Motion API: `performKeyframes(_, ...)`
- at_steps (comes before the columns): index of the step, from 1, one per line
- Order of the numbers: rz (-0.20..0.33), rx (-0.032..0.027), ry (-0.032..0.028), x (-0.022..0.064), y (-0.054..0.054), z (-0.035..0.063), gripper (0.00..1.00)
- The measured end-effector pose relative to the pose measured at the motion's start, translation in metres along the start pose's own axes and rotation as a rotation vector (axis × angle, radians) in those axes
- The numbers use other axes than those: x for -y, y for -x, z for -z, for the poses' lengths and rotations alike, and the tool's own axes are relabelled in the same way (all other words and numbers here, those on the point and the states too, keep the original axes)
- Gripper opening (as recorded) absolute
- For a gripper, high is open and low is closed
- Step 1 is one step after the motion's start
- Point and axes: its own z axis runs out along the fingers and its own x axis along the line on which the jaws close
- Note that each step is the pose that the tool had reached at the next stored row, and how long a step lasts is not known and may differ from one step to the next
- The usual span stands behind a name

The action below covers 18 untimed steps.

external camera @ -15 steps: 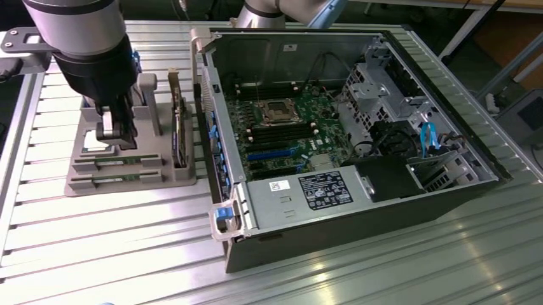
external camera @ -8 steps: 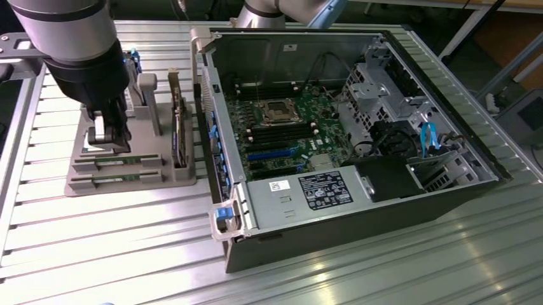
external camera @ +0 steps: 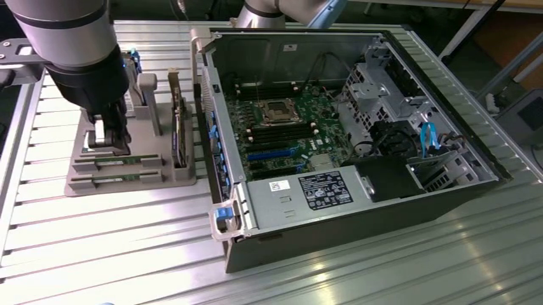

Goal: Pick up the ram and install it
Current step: 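Pick up the ram and move it above insertion slot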

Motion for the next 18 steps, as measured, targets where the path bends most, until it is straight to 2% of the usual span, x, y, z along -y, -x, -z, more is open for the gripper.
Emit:
performKeyframes(11, 0.000, 0.0001, -0.0002, -0.0117, -0.006, -0.0144, 0.29)
performKeyframes(12, 0.000, 0.0000, -0.0001, -0.0157, -0.008, -0.0238, 0.29)
performKeyframes(13, 0.000, 0.0000, -0.0001, -0.0183, -0.008, -0.0422, 0.29)
performKeyframes(14, 0.000, -0.0002, 0.0001, -0.0264, -0.009, -0.0580, 0.29)
performKeyframes(15, 0.000, 0.0000, -0.0001, -0.0266, -0.010, -0.0592, 0.29)
performKeyframes(16, 0.000, -0.0001, 0.0001, -0.0279, -0.020, -0.0675, 0.29)
performKeyframes(18, 0.000, -0.0001, 0.0000, -0.0279, -0.019, -0.0677, 0.29)
